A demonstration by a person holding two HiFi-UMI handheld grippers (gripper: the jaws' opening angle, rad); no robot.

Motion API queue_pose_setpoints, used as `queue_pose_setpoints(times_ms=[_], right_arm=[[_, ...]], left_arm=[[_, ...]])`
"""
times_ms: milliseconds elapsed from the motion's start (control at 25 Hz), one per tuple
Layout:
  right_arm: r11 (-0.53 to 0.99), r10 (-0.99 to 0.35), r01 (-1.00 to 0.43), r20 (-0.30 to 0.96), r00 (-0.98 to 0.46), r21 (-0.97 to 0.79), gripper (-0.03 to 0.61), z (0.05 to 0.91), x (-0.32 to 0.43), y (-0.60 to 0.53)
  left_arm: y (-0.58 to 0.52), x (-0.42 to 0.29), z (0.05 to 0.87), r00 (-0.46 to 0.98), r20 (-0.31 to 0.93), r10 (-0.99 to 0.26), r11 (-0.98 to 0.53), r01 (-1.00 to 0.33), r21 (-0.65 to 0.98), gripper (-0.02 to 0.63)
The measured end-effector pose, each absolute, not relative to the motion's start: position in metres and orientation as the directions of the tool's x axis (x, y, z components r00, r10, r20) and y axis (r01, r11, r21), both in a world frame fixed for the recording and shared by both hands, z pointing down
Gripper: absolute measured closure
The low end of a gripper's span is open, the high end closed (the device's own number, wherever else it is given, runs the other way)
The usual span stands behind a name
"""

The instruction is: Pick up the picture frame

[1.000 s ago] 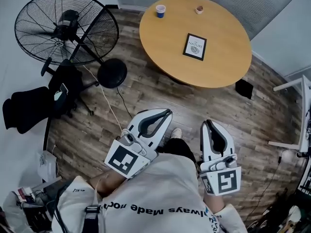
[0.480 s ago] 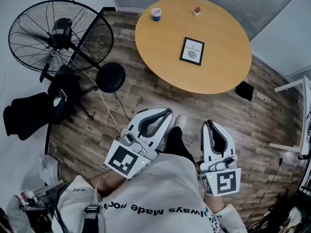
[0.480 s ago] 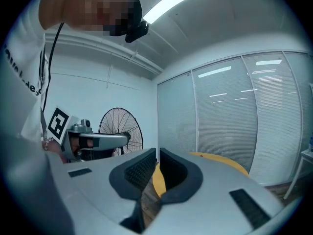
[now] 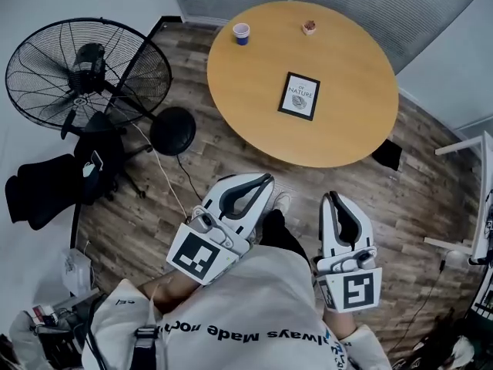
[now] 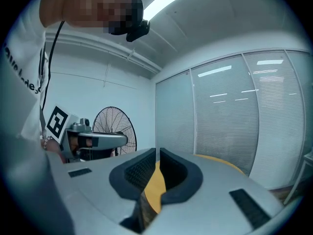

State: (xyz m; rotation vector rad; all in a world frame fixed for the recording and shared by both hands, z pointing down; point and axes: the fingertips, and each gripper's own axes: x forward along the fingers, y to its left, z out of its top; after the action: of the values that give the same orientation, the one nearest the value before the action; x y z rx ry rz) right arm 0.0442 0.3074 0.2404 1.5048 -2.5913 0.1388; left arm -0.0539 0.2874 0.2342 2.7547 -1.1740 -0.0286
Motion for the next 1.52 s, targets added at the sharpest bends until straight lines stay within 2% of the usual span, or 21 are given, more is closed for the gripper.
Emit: queue_pose_setpoints(times_ms=[1160, 1520], right_arm=[[0.528, -0.835, -0.849, 0.182, -0.52, -0.005, 0.529, 0.247, 0.144, 0.175], [0.539, -0.825, -0.842, 0.193, -0.532, -0.018, 0.529, 0.254, 0.154, 0.154]], left_arm=[[0.157, 0.042, 0.244, 0.656, 0.083, -0.75, -0.645, -0.753, 0.128, 0.583], [0.137, 0.051, 0.253, 0.645, 0.108, -0.756, -0.633, -0.763, 0.131, 0.583]])
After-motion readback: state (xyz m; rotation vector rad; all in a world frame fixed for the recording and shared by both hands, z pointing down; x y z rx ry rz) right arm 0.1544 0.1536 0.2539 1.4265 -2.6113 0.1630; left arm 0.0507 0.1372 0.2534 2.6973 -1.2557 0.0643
